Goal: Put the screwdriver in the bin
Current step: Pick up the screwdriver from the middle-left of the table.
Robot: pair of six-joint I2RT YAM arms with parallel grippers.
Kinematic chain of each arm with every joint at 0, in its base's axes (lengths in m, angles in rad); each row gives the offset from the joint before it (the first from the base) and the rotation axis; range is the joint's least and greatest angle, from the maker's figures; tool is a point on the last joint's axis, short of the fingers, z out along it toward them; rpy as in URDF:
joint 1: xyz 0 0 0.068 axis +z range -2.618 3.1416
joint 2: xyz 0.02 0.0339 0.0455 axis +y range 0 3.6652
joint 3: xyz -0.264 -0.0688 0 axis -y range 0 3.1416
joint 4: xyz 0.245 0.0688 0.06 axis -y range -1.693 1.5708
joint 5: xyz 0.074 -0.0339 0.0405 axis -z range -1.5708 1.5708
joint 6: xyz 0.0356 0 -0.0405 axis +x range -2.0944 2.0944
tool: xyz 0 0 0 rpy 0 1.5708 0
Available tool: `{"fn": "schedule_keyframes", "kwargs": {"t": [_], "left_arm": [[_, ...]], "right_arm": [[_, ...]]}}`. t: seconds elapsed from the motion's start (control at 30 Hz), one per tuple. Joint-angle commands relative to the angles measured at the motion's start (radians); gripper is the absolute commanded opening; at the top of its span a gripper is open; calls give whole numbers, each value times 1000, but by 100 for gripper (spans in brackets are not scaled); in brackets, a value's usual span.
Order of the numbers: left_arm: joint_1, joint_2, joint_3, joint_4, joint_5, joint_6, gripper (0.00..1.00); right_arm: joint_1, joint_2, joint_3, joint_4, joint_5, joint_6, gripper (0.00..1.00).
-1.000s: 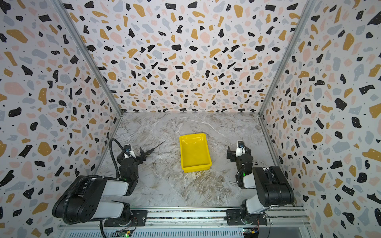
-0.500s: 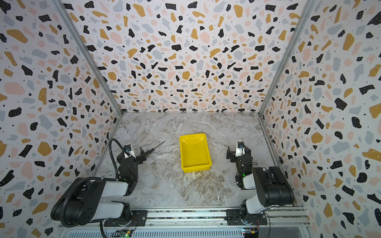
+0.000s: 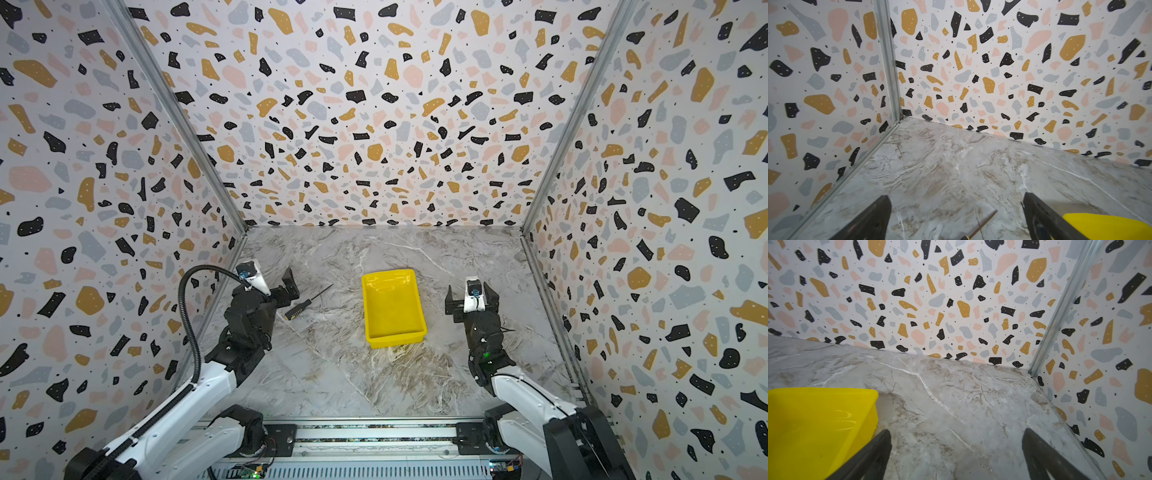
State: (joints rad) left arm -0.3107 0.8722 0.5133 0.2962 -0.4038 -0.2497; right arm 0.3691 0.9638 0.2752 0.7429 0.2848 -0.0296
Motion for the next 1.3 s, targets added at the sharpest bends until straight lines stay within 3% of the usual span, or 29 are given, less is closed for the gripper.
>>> {"fn": "schedule_keyframes", "kwargs": {"t": [0.0, 0.17, 0.27, 0.3, 0.37, 0.47, 0.6, 0.77, 0.87, 0.93, 1.03, 1.13, 1.27], "left_arm": [[-2, -34, 2, -71, 93, -63, 100], [-1, -37, -9, -102, -108, -267, 100], [-1, -8, -56, 24, -122, -387, 100], [0, 4, -79, 68, -120, -447, 100], [12, 32, -93, 160, -32, -445, 100], [12, 82, -38, 170, 63, -369, 100], [-16, 199, 57, 146, 76, -232, 93], [-64, 365, 202, 48, 79, 19, 93], [-67, 444, 280, -12, 142, 240, 94], [-67, 472, 310, -38, 121, 395, 94], [-67, 473, 288, -34, 139, 678, 87], [-66, 507, 348, -229, 161, 890, 81], [-54, 564, 431, -398, 93, 925, 76]], "right_arm": [[17, -109, 85, -310, -11, 92, 99], [13, -258, 104, -480, 13, 188, 99], [4, -332, 77, -603, 151, 458, 99], [-1, -350, 68, -647, 177, 542, 99], [-22, -389, 42, -722, 165, 637, 99], [-56, -434, -13, -709, 67, 612, 99], [-88, -475, -95, -709, -48, 647, 99], [-87, -498, -139, -710, -50, 646, 99], [-87, -524, -154, -720, -51, 657, 99], [-82, -551, -166, -708, -72, 646, 99], [-78, -593, -176, -716, -68, 646, 99], [-62, -623, -187, -712, -55, 643, 99], [-41, -623, -190, -701, -31, 643, 99]]}}
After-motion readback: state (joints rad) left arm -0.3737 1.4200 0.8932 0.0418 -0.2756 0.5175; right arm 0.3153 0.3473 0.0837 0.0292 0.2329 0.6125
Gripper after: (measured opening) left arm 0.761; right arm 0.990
